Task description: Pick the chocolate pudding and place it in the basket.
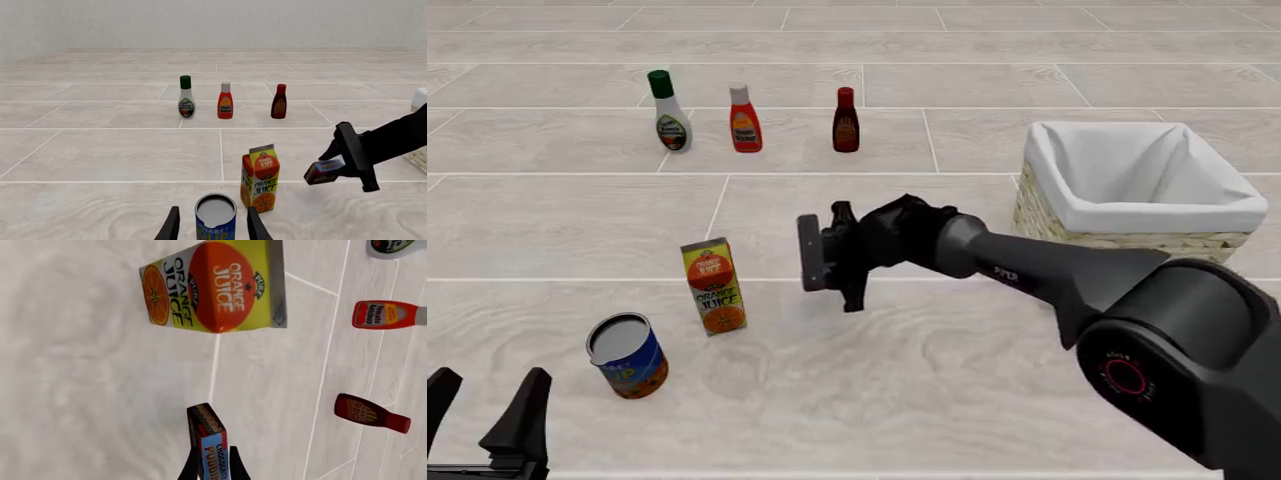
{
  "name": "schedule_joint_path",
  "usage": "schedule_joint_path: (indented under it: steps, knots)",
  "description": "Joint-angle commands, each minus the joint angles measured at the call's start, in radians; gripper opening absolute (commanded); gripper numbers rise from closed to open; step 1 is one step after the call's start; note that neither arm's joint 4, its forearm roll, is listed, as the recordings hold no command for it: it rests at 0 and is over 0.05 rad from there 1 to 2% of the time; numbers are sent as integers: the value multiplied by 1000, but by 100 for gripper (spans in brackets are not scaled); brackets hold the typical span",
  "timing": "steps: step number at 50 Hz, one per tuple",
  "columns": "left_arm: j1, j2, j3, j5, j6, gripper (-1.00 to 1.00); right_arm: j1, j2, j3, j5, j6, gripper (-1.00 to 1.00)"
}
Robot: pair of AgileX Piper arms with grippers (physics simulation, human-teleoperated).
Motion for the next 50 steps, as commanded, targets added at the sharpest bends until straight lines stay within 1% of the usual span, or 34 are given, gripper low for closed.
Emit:
schedule_joint_path:
  steps: [1, 7, 10, 12, 15, 17, 20, 21, 22, 23, 27, 29, 30, 31, 32, 35, 36, 38, 40, 41, 42, 44, 46, 47, 48, 49, 50]
  knots:
    - [0, -1, -1, 2, 0, 100, -10, -115, 103, -20, 7, -100]
    - [0, -1, -1, 2, 0, 100, -18, -160, 150, -33, 14, -100]
    - [0, -1, -1, 2, 0, 100, -23, -185, 167, -19, 35, -100]
    - [0, -1, -1, 2, 0, 100, -25, -203, 181, -37, 34, -100]
    - [0, -1, -1, 2, 0, 100, -15, -242, 192, -28, 64, -100]
    - [0, -1, -1, 2, 0, 100, -14, -262, 205, -29, 74, -100]
    - [0, -1, -1, 2, 0, 100, 15, -292, 190, -10, 149, -100]
    - [0, -1, -1, 2, 0, 100, 15, -292, 190, -10, 149, -100]
    - [0, -1, -1, 2, 0, 100, 1, -294, 180, -6, 165, -100]
    - [0, -1, -1, 2, 0, 100, -3, -306, 189, -22, 161, -100]
    - [0, -1, -1, 2, 1, 100, 9, -346, 148, 9, 252, -100]
    - [0, -1, -1, 2, 0, 100, 8, -369, 136, 16, 284, -100]
    - [0, -1, -1, 2, 1, 100, 5, -371, 119, 40, 309, -100]
    - [0, -1, -1, 2, 1, 100, 5, -371, 118, 40, 309, -100]
    - [0, -1, -1, 2, 0, 100, 9, -387, 105, 77, 357, -100]
    - [0, -1, -1, 2, 0, 100, 8, -410, 121, 83, 359, -100]
    - [0, -1, -1, 2, 0, 100, 7, -418, 118, 92, 376, -100]
    - [0, -1, -1, 2, 0, 100, 5, -436, 124, 104, 392, -100]
    - [0, -1, -1, 2, 1, 100, 6, -462, 154, 98, 388, -100]
    - [0, -1, -1, 2, 0, 100, 6, -475, 159, 91, 397, -100]
    - [0, -1, -1, 2, 0, 100, 11, -480, 149, 96, 418, -100]
    - [0, -1, -1, 2, 0, 100, 13, -503, 172, 98, 425, -100]
    - [0, -1, -1, 2, 0, 100, 16, -509, 152, 118, 479, -100]
    - [0, -1, -1, 2, 1, 100, 20, -519, 161, 120, 489, -100]
    - [0, -1, -1, 2, 1, 100, 2, -523, 138, 125, 528, -100]
    - [0, -1, -1, 2, 1, 100, 2, -523, 138, 125, 528, -100]
    - [0, -1, -1, 2, 0, 100, 2, -528, 117, 145, 575, -100]
